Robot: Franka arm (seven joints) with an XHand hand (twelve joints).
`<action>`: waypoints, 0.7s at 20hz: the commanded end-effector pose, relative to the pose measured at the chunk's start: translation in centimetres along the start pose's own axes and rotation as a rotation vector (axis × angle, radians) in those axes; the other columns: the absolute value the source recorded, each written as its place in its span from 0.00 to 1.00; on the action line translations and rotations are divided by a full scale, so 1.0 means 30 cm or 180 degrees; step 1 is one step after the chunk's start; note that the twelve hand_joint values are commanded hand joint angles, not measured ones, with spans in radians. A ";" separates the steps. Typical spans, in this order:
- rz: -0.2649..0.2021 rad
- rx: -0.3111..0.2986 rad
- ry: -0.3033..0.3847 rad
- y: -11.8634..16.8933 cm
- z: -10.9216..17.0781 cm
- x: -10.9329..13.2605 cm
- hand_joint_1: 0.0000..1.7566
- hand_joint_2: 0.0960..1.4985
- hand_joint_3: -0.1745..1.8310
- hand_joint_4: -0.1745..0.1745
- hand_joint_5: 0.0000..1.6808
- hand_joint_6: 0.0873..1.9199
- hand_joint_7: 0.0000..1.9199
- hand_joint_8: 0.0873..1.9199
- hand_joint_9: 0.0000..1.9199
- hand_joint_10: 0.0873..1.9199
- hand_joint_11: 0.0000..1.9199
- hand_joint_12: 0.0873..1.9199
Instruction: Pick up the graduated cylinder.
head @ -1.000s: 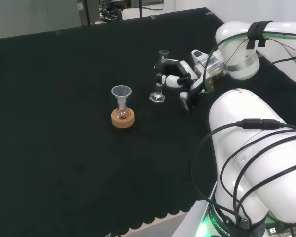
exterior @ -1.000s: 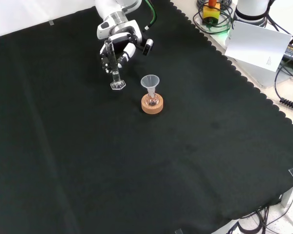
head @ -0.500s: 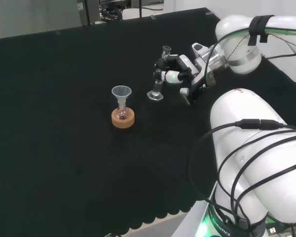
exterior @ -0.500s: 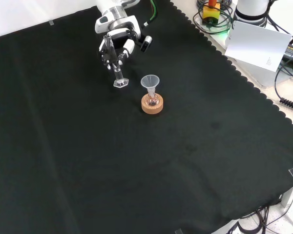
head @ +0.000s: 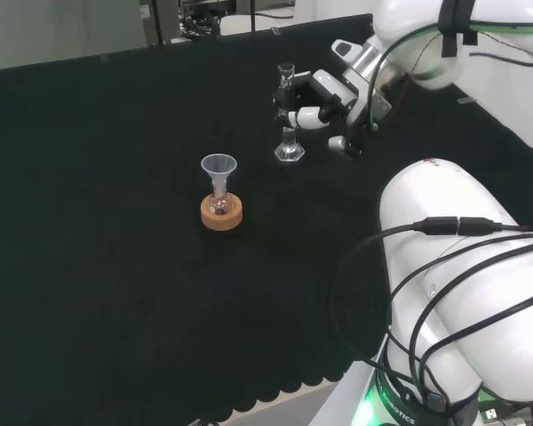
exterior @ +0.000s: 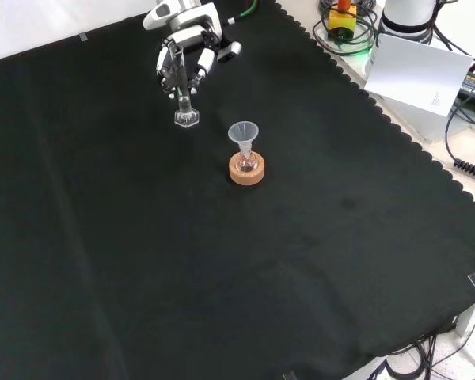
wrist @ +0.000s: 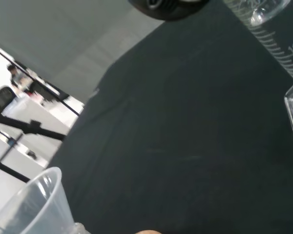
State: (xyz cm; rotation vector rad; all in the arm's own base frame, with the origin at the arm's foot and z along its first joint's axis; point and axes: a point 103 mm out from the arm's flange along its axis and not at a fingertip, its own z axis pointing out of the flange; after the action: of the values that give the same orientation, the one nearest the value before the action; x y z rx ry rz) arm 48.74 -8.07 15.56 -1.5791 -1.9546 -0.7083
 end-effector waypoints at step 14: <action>0.0120 0.0728 -0.1039 -0.129 -0.106 0.155 0.74 0.66 0.08 0.00 0.69 0.33 0.63 0.31 0.83 0.00 0.68 0.34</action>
State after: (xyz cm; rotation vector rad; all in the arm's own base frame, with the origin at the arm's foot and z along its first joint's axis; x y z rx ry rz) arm 45.98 -7.82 20.06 -1.6569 -2.1318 -0.3033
